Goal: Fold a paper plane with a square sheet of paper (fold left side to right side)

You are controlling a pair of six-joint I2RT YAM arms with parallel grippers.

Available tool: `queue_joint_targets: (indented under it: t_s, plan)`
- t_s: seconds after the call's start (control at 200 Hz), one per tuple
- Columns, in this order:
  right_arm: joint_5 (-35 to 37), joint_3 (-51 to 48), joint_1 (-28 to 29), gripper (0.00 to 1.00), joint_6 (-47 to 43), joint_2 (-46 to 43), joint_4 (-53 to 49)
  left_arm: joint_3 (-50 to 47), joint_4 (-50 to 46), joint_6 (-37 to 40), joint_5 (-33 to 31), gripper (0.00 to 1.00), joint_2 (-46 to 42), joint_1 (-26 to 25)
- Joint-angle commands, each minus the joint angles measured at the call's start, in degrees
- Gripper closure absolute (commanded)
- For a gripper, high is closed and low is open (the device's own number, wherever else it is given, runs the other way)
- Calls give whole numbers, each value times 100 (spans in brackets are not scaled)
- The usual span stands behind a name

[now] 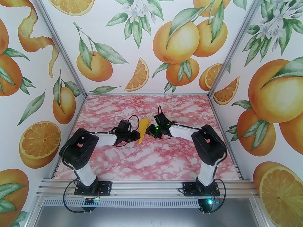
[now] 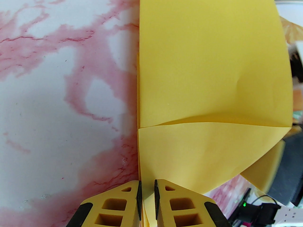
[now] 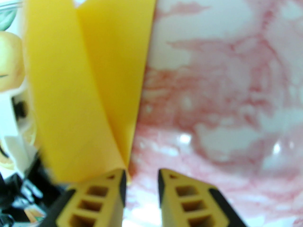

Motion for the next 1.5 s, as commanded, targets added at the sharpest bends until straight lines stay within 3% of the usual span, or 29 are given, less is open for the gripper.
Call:
queue_joint_targets:
  t_s: [0.0,0.23,0.345,0.781,1.216,1.496]
  plan:
    - [154,-137,-52,66,-87,-290,70,72,-188,-87,-132,82,402,-185]
    - [15,2,-43,64,-80,-117,68,58,-163,-102,-118,82,402,-203]
    - [274,25,-64,64,3,25,-184,50,-131,-122,-115,82,410,-207]
    - [-35,254,-139,66,286,684,366,-7,-59,-172,-91,82,396,-240]
    - [-34,443,-222,100,13,691,216,153,-217,-86,-68,80,362,-234]
    - [-155,571,-283,100,-261,754,-92,347,-537,410,150,68,77,159]
